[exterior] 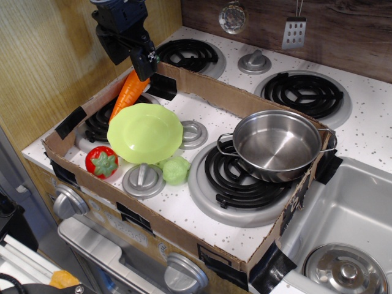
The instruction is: Take carrot off plate
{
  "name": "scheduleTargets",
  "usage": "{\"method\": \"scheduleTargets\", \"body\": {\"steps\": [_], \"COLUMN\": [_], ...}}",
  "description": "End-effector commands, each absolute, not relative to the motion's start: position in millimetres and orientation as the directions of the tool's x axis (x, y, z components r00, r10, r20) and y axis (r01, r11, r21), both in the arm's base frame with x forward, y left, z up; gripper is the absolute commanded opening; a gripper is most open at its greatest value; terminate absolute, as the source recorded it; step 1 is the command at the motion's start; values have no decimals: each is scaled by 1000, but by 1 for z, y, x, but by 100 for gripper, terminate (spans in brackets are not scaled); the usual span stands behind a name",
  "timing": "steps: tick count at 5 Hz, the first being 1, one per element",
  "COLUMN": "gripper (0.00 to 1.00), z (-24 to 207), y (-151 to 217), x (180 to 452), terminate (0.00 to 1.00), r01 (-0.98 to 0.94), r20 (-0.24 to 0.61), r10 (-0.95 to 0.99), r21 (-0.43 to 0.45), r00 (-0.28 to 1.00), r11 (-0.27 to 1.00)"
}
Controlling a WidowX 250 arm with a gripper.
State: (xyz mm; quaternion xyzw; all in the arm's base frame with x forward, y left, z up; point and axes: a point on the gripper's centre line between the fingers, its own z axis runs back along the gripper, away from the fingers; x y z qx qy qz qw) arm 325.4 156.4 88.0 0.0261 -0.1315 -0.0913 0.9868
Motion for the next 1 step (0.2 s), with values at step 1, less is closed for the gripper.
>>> {"method": "scheduleTargets", "body": {"steps": [1], "gripper": [100], "z": [115], "y": [158], "x": [331], "terminate": [100], "r01": [163], "r20": [308], "r10": [-194], "r21": [122], "r00": [931], "r11": [979]}}
